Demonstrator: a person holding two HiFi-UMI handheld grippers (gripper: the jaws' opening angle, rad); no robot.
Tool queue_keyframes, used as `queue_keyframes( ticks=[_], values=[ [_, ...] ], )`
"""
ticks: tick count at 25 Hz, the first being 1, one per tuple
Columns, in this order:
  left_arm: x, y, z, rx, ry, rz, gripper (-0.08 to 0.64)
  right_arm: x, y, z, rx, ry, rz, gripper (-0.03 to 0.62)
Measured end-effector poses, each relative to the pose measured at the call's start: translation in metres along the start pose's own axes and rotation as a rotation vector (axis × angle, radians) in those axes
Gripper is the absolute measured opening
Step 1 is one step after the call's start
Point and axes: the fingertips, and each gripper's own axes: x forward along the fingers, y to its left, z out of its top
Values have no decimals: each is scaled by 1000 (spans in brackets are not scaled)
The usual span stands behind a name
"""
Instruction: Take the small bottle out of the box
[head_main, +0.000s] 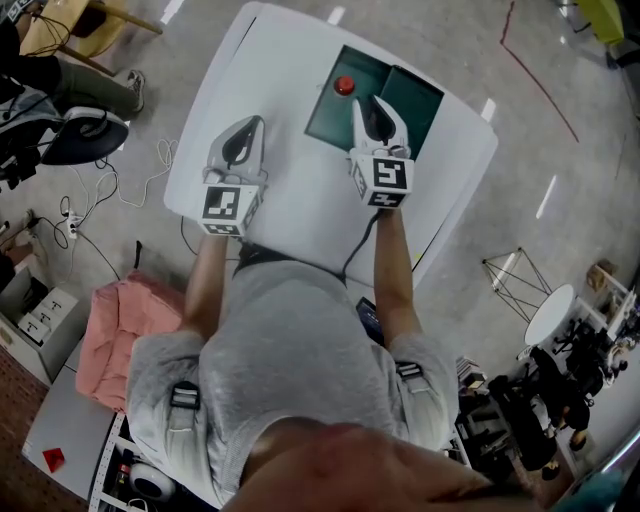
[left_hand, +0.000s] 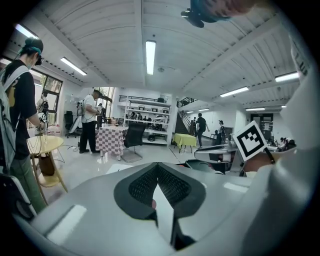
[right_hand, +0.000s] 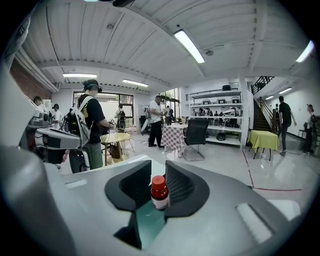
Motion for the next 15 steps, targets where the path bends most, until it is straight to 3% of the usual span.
queue_keyframes(
  ticks=[6, 9, 15],
  values=[
    [7, 4, -6, -10, -8, -13, 11, 27, -1, -12, 19, 64, 13, 129],
    [6, 6, -13, -21, 10, -4, 12, 36, 3, -17, 23, 111, 30, 186],
    [8, 9, -16, -23, 23, 5, 11, 54, 3, -30, 10, 200, 34, 206]
  ],
)
